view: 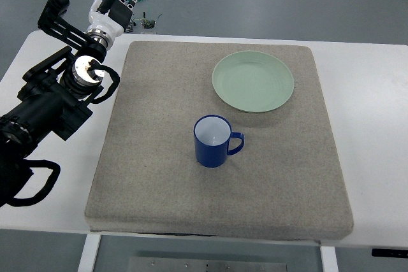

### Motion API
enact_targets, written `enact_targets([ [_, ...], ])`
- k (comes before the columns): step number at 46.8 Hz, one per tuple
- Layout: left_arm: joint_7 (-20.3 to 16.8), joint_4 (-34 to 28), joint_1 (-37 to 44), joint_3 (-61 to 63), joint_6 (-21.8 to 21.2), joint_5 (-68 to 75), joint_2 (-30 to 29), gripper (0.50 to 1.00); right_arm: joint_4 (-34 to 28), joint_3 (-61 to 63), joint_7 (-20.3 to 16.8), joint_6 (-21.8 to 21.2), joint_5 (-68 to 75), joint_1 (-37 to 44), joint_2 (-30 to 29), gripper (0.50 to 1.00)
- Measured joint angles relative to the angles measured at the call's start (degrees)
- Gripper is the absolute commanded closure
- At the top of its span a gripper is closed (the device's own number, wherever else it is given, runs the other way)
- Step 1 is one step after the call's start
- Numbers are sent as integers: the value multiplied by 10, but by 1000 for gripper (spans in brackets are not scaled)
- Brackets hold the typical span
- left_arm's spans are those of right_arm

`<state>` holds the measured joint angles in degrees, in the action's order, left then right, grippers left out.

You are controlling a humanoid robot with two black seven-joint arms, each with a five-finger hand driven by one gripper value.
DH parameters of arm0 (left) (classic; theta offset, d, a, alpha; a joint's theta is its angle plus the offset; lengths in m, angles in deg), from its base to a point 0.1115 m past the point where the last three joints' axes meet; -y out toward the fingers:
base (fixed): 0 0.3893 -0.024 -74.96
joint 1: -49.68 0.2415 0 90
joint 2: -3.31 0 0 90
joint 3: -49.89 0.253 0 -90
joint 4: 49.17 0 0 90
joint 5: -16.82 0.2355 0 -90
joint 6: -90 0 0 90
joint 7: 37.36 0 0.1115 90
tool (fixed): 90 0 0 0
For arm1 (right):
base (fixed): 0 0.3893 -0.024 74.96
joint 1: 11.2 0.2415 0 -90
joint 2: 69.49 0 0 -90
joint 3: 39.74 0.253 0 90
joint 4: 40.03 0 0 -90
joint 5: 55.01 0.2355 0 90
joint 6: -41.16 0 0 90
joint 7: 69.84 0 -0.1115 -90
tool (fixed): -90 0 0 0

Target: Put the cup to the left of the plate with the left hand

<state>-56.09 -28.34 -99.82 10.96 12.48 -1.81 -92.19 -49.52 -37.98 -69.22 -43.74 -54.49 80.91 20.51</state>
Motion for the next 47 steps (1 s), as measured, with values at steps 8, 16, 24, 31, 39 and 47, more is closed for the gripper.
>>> enact_targets([
  [8,-5,0,0,0,0,0,0,506,0,0,0,0,0,0,0,566],
  [16,-6,-1,1,0,0,0,0,506,0,0,0,0,0,0,0,566],
  [24,-6,-1,0,0,-2,0,0,506,0,0,0,0,0,0,0,566],
  [31,-5,-1,0,0,-5,0,0,506,0,0,0,0,0,0,0,566],
  [39,-3,0,-2,2,-8,1,-1,506,0,0,0,0,0,0,0,566],
  [47,1,4,-4,3,-9,13,-5,506,0,0,0,0,0,0,0,566],
])
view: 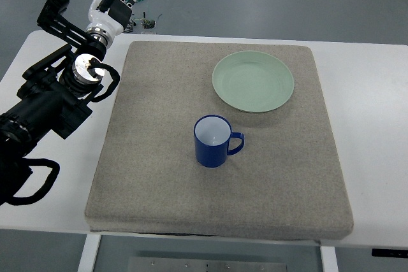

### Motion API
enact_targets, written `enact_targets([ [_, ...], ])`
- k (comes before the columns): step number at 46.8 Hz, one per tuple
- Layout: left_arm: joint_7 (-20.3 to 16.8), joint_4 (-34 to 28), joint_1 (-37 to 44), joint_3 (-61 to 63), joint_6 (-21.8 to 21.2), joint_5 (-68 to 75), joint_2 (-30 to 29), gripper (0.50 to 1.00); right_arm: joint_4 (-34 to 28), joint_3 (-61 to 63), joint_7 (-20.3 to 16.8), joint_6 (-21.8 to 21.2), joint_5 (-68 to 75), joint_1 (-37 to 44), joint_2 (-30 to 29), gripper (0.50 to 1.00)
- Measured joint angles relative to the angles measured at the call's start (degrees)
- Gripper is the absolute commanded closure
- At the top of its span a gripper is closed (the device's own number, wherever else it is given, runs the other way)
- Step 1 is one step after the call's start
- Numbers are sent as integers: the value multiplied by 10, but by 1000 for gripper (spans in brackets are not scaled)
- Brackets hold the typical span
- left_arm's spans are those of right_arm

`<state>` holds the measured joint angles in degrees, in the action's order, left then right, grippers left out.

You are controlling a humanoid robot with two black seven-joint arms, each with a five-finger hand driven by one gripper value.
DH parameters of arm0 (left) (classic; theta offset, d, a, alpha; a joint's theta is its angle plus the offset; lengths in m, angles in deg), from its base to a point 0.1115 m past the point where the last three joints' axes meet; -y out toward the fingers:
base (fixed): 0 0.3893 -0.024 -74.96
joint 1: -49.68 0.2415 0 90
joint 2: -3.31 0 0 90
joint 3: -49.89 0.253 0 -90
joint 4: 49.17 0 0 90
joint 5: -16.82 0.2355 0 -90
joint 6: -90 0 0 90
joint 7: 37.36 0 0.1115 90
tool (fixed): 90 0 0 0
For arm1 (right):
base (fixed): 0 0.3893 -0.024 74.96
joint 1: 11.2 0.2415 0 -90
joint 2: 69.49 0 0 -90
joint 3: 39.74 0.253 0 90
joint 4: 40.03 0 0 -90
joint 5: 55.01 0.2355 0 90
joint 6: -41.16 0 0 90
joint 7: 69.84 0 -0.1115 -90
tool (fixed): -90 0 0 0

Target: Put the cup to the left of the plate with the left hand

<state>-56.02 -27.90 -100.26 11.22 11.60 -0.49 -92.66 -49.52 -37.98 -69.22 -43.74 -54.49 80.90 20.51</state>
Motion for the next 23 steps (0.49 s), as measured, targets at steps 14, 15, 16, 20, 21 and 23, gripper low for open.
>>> enact_targets([
  [14,1,69,9,-1,0,130,-31,506,0,0,0,0,0,0,0,566],
  [15,1,74,11,-1,1,135,-34,506,0,0,0,0,0,0,0,566],
  [16,1,81,15,-1,4,139,-36,506,0,0,0,0,0,0,0,566],
  [20,1,114,29,4,11,147,-47,506,0,0,0,0,0,0,0,566],
  [21,1,123,31,10,13,150,-54,506,0,0,0,0,0,0,0,566],
  [23,1,149,33,28,16,157,-74,506,0,0,0,0,0,0,0,566],
])
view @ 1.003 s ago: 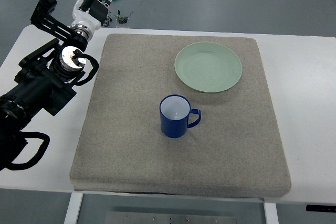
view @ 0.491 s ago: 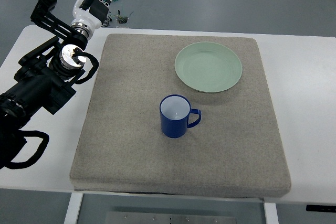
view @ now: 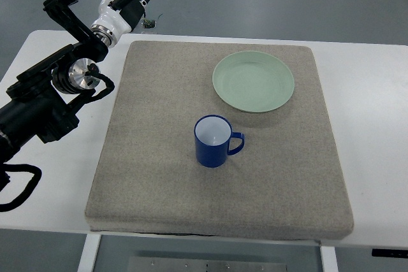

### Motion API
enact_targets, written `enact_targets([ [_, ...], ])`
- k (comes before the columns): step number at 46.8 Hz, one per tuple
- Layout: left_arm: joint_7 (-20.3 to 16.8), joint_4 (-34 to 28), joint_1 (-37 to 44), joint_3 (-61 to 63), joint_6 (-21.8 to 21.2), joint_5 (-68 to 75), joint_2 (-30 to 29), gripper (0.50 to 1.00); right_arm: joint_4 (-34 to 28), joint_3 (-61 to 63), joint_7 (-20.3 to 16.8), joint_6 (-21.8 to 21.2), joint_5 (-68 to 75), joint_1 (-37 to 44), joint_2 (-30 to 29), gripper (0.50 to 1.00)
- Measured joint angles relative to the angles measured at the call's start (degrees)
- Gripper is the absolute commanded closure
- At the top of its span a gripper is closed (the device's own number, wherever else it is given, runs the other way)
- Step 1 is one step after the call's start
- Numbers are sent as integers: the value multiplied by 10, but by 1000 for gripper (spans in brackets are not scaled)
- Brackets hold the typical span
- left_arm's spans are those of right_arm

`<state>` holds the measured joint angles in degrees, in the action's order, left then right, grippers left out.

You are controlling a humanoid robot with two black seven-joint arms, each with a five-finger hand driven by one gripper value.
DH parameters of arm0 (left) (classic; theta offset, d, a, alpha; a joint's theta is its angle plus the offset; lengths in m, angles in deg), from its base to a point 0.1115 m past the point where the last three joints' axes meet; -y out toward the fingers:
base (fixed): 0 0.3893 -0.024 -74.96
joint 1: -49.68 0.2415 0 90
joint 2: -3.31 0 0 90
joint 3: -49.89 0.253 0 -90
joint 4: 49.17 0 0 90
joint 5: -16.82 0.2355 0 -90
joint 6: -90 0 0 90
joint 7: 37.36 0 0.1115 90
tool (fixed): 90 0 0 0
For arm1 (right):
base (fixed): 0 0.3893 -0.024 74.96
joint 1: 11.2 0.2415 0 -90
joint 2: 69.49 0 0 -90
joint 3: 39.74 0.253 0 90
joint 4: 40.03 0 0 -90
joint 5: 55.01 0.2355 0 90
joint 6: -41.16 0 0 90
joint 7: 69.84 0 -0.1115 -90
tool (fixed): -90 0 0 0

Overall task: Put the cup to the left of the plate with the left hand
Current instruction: 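Swing the left hand out over the pad toward the blue mug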

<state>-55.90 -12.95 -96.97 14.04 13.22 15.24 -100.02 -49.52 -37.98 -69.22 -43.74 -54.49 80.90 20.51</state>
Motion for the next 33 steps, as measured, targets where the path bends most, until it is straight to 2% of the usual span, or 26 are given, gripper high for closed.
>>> enact_targets([
  [7,0,83,1,59,9,12,-59,506,0,0,0,0,0,0,0,566],
  [11,0,109,1,76,19,13,-82,506,0,0,0,0,0,0,0,566],
  [22,-1,152,2,123,53,43,-119,506,0,0,0,0,0,0,0,566],
  [33,-1,200,8,155,108,153,-148,506,0,0,0,0,0,0,0,566],
])
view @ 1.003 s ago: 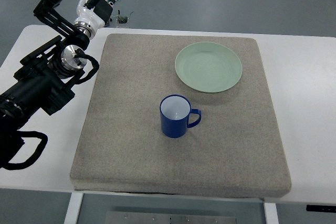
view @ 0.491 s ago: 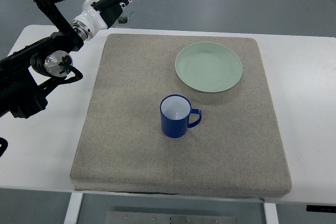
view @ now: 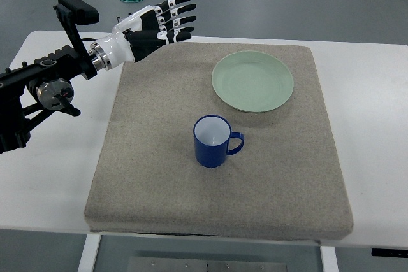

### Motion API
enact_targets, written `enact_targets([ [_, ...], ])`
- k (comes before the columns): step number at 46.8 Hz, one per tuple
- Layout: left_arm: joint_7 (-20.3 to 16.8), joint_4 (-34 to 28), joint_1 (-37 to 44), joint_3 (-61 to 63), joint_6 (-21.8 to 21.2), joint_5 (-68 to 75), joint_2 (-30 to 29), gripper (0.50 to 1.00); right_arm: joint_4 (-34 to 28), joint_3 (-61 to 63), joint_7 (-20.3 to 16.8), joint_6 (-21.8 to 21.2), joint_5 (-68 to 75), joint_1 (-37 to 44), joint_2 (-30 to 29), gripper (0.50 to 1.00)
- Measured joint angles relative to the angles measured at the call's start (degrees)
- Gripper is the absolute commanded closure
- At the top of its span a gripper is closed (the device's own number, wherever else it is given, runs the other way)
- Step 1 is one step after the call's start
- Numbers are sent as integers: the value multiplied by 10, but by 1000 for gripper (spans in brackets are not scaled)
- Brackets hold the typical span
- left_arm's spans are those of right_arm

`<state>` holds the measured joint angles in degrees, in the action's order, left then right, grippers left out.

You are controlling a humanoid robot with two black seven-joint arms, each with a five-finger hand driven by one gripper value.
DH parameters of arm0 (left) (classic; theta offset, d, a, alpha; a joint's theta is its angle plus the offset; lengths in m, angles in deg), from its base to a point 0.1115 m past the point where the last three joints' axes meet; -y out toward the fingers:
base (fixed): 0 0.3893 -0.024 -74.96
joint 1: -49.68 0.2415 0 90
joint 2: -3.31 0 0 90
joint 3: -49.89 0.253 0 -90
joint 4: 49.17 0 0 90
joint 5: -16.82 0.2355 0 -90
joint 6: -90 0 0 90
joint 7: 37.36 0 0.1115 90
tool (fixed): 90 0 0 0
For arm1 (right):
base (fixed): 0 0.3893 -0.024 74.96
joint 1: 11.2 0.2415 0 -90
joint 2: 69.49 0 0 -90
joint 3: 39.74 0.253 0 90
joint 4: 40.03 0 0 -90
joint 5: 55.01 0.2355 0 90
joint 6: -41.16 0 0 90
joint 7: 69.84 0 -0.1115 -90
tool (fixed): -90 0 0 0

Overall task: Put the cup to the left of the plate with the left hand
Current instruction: 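Swing the left hand out over the pad toward the blue mug, then wrap the left hand fingers around the blue mug body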

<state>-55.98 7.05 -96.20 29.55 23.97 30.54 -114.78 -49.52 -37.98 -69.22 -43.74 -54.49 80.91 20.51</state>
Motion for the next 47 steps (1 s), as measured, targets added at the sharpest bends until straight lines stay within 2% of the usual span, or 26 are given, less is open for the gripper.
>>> enact_targets([
  [12,-1,28,11,1,106,91,-55,506,0,0,0,0,0,0,0,566],
  [21,-1,51,26,2,110,101,-96,506,0,0,0,0,0,0,0,566],
  [47,0,80,70,2,110,189,-89,506,0,0,0,0,0,0,0,566],
])
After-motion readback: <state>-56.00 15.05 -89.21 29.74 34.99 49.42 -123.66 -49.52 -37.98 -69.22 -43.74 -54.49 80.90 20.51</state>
